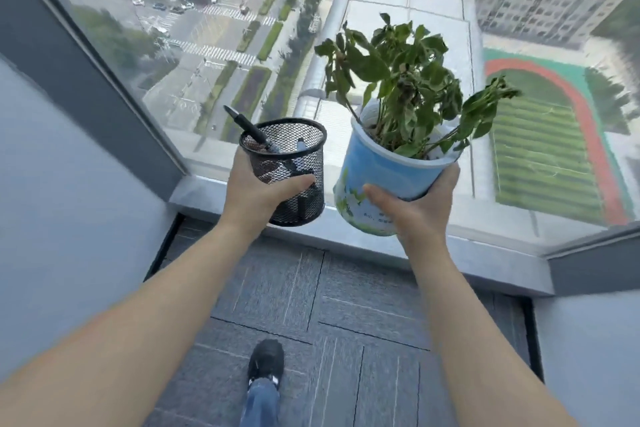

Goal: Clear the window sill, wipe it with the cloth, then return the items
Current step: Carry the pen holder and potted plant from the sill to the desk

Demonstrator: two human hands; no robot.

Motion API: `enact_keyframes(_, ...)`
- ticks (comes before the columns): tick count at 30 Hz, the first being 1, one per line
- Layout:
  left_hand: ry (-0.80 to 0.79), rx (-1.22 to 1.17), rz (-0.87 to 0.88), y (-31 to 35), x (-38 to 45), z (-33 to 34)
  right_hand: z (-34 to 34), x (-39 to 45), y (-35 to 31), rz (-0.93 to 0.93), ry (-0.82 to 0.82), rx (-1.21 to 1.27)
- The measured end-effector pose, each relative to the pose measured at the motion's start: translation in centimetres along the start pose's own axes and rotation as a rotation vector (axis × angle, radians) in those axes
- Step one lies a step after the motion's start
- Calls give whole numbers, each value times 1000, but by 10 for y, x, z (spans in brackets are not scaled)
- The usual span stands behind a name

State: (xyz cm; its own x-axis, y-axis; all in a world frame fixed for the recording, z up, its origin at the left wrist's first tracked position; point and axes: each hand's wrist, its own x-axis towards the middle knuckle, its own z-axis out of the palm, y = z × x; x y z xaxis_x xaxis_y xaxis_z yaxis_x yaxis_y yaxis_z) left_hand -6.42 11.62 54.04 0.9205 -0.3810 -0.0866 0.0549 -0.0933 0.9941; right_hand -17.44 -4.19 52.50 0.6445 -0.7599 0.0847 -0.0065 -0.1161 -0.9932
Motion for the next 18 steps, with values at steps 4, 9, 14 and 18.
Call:
enact_keyframes(4,116,16,105,54,-52,-29,4,-18,-58,-97,-138,45)
enact_keyframes(9,345,36,184,102,-139,-74,21,-71,-123,-158,-315,145)
enact_keyframes(14,622,7,198,144,-228,-132,57,-133,-181,-177,-576,194)
enact_keyframes(18,809,3,209,160,-305,-185,97,-201,-215,-222,-775,234)
